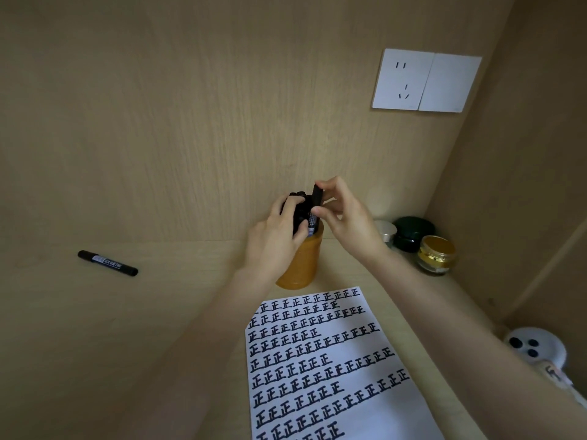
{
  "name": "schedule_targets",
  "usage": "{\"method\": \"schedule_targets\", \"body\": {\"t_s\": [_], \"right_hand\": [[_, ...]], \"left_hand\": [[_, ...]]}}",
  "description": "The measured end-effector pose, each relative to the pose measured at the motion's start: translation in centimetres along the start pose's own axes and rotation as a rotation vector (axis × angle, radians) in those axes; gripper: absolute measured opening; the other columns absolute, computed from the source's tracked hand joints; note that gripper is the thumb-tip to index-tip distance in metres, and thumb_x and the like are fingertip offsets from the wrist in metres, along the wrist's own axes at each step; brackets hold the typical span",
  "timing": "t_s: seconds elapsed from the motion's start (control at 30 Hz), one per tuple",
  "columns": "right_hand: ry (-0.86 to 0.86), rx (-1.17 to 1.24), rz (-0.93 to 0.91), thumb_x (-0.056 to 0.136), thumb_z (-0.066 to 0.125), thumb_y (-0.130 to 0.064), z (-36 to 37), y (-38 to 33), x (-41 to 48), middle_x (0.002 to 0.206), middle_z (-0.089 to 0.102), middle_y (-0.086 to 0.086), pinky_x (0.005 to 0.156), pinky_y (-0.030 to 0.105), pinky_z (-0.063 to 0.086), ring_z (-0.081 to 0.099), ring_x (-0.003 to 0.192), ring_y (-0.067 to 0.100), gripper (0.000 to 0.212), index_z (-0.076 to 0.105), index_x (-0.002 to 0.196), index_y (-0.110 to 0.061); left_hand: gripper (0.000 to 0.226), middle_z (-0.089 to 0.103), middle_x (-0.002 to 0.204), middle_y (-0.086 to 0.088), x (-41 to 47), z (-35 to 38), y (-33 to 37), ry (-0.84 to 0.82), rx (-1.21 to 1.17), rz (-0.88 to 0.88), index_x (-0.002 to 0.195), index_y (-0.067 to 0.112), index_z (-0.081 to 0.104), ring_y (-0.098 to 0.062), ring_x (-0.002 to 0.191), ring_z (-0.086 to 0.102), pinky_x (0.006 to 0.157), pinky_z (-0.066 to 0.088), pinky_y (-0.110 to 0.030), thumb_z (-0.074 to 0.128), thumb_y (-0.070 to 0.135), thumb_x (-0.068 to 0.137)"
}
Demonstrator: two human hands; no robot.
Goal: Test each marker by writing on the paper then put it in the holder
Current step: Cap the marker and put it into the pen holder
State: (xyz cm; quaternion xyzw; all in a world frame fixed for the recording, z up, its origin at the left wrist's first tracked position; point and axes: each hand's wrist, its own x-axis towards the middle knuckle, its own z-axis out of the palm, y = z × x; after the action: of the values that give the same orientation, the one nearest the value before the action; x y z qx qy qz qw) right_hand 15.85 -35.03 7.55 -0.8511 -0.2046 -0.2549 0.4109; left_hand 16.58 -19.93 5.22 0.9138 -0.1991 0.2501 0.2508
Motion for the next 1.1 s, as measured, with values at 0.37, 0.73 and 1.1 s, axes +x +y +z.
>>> {"method": "schedule_targets", "body": {"t_s": [0.37,0.73,1.1], "right_hand": [[-0.064,-0.119,-0.006,0.096,0.054,-0.022,0.1,1.5,-0.6,0.123,0.05,-0.011,0.101,0.023,0.032,0.033,0.12,0.01,0.024,0.055,0.119,-0.013],[-0.088,-0.135,-0.003,0.097,0.054,-0.018,0.6,2.7,-1.5,0.138,0.05,0.0,0.103,0.037,0.04,0.04,0.125,0.014,0.016,0.057,0.111,-0.011],[-0.072,-0.042,0.101,0.095,0.058,-0.023,0.6,2.3,-2.5,0.139,0.048,-0.011,0.109,0.038,0.037,0.041,0.131,0.008,0.038,0.047,0.131,-0.028]], "left_hand": [[0.051,0.035,0.147,0.006,-0.2,-0.5,-0.4,-0.039,-0.089,-0.003,0.139,0.022,0.034,-0.023,0.109,0.058,0.073,0.051,-0.037,0.051,0.033,0.093],[0.047,0.04,0.143,0.004,0.0,0.0,-0.2,-0.011,-0.065,-0.032,0.136,0.021,0.038,-0.024,0.103,0.061,0.072,0.053,-0.042,0.049,0.039,0.094],[0.046,0.038,0.144,0.005,0.4,-0.1,0.3,-0.067,-0.06,-0.063,0.137,0.022,0.032,-0.027,0.099,0.062,0.07,0.053,-0.043,0.045,0.038,0.096]]}}
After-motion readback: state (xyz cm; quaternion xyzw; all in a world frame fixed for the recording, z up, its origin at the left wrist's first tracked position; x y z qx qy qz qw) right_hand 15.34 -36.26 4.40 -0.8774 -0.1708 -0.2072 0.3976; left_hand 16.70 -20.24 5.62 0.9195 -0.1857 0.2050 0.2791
